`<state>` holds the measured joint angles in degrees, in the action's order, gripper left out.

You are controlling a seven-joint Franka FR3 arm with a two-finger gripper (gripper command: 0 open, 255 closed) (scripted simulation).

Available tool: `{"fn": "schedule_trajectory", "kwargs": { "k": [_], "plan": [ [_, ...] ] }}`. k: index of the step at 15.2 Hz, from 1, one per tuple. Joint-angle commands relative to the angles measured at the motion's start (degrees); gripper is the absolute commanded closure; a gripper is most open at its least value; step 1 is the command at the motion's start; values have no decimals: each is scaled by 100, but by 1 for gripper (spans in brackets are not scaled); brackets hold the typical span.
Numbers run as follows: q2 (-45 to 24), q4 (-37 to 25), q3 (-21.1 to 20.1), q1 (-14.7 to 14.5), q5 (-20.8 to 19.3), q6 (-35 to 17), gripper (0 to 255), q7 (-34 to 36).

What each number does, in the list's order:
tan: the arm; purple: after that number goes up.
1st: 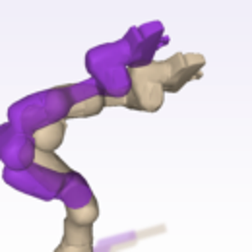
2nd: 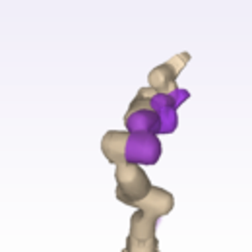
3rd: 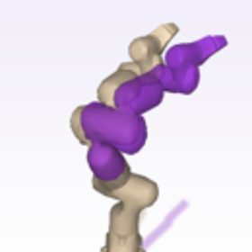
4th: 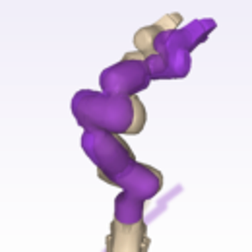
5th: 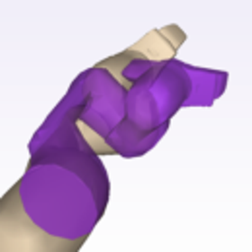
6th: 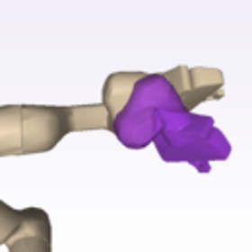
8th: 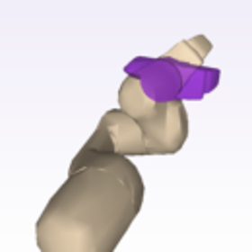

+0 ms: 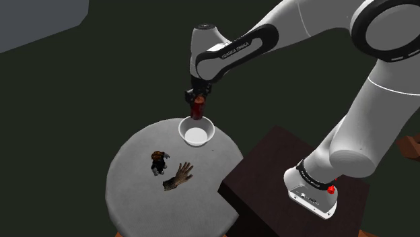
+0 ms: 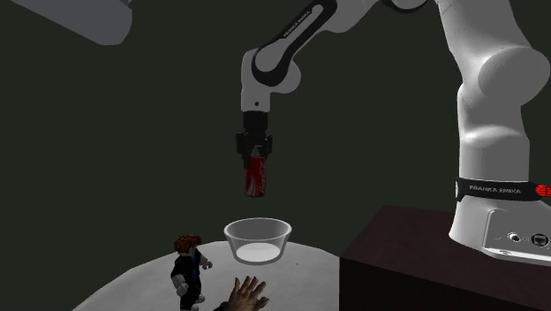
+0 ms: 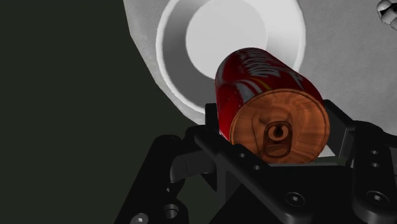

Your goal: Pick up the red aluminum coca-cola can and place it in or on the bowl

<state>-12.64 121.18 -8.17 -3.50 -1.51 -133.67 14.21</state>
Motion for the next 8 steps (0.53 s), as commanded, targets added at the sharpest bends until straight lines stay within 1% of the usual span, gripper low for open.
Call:
{"fn": "schedule_trajectory", "kwargs": {
  "k": [1,8],
  "plan": [
    [34,158,13,27,6,-127,255,-42],
    [-345,257,42,4,-75,-602,255,9]
  ]
}}
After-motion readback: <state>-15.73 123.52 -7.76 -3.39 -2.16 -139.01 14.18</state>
